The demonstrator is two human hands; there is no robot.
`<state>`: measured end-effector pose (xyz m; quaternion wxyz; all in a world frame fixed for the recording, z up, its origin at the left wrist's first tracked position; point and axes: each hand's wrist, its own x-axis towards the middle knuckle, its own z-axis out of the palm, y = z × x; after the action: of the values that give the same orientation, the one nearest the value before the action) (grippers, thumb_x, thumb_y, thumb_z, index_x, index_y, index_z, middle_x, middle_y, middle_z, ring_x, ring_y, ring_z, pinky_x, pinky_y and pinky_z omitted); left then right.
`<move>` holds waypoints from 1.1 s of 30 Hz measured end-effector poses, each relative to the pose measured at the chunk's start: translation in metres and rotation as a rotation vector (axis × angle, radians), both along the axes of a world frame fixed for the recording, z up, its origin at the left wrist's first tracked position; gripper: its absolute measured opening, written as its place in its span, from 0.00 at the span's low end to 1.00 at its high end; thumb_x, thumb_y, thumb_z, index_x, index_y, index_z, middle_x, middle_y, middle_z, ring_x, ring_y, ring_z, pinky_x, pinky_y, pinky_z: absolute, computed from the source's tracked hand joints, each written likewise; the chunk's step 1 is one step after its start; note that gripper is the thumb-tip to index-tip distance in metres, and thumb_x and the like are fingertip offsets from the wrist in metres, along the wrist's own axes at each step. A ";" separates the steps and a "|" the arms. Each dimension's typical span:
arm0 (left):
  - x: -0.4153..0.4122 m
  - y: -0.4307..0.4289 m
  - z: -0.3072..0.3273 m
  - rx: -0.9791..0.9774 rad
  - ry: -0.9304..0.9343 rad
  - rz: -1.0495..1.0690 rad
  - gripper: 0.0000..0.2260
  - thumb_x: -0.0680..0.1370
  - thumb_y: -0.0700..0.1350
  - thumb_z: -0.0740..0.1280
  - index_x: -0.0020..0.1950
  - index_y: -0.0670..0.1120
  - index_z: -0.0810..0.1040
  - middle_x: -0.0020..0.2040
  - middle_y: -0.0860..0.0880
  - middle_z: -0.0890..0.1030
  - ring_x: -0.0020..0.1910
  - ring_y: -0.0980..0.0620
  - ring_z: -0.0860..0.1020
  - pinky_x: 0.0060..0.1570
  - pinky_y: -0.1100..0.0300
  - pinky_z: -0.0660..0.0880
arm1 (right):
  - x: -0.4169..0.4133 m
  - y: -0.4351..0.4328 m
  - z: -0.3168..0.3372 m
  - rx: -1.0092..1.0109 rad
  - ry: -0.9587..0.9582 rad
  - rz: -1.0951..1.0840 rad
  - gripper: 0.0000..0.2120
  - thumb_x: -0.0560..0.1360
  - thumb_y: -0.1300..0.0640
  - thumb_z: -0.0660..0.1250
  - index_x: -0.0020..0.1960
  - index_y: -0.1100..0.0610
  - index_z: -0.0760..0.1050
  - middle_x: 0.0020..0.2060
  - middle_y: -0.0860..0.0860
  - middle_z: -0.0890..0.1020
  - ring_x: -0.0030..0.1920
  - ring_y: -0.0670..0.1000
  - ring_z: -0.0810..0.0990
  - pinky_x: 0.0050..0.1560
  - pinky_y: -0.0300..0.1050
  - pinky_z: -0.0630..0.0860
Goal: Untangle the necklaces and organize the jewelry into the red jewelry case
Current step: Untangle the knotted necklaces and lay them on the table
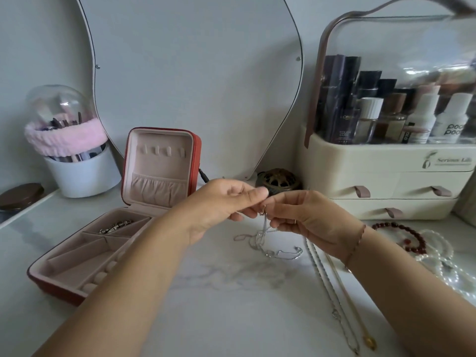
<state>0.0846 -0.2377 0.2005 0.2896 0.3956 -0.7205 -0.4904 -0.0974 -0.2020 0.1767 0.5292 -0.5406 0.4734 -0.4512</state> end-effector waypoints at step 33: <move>-0.004 -0.002 -0.005 0.278 0.270 -0.010 0.08 0.78 0.43 0.64 0.45 0.44 0.83 0.41 0.47 0.85 0.39 0.53 0.83 0.44 0.61 0.75 | 0.003 -0.001 0.006 0.019 -0.336 -0.041 0.09 0.79 0.57 0.60 0.41 0.59 0.70 0.32 0.54 0.75 0.29 0.48 0.72 0.31 0.40 0.74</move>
<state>0.0810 -0.2398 0.1958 0.3240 0.3588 -0.6024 -0.6352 -0.0942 -0.2027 0.1831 0.5966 -0.4428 0.3936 -0.5413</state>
